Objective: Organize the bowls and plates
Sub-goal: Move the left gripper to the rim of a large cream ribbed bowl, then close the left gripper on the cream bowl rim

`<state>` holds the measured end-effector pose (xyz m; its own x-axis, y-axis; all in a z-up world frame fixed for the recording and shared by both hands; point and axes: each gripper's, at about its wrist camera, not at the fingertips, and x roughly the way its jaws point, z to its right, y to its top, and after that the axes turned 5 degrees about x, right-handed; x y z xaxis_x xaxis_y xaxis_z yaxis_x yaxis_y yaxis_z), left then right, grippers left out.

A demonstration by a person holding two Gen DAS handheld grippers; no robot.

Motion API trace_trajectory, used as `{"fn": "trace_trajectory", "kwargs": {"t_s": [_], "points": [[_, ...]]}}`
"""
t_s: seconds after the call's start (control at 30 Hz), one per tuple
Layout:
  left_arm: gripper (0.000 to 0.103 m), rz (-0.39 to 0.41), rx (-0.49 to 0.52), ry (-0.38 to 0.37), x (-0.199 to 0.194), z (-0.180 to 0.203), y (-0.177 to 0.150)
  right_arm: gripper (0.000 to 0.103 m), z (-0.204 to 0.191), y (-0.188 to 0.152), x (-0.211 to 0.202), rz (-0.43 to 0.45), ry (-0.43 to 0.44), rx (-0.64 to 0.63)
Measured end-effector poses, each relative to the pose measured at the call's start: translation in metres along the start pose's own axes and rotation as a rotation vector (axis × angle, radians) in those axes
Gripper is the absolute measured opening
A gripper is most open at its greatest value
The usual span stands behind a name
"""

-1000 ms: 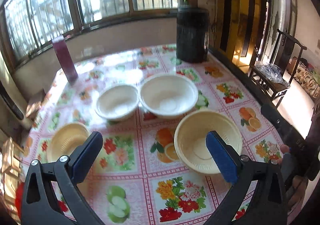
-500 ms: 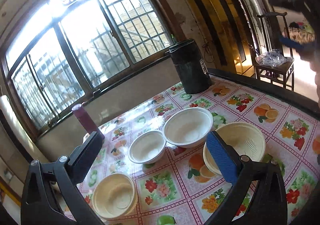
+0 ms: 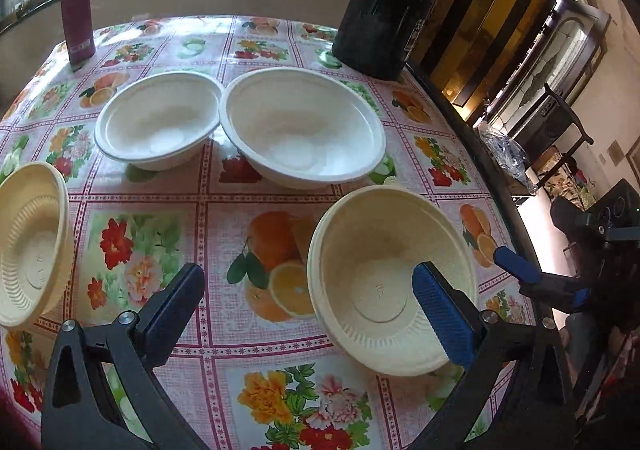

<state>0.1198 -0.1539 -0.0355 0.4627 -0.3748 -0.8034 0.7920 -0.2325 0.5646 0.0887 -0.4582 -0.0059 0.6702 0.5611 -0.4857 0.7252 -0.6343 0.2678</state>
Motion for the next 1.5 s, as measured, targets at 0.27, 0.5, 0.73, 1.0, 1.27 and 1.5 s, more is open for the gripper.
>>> {"fn": "trace_trajectory", "kwargs": {"t_s": [0.27, 0.5, 0.73, 1.0, 1.27, 1.5], "points": [[0.103, 0.001, 0.04, -0.005, -0.001, 0.007, -0.013, 0.091, 0.012, -0.006, 0.025, -0.067, -0.09, 0.042], [0.103, -0.021, 0.101, 0.03, 0.002, 0.017, -0.014, 0.082, 0.015, -0.008, 0.031, -0.066, -0.125, 0.045], [0.103, -0.022, 0.099, -0.018, 0.008, 0.017, -0.01, 0.082, 0.013, -0.007, 0.027, -0.056, -0.124, 0.04], [0.093, 0.014, 0.075, 0.013, 0.01, 0.008, -0.006, 0.075, 0.011, -0.007, 0.024, -0.048, -0.142, 0.029], [0.047, -0.01, 0.073, 0.004, 0.021, 0.001, -0.009, 0.065, 0.009, -0.008, 0.028, -0.049, -0.164, 0.026], [0.028, -0.023, 0.079, -0.009, 0.025, 0.002, -0.009, 0.045, 0.006, -0.01, 0.03, -0.047, -0.189, -0.001]]}}
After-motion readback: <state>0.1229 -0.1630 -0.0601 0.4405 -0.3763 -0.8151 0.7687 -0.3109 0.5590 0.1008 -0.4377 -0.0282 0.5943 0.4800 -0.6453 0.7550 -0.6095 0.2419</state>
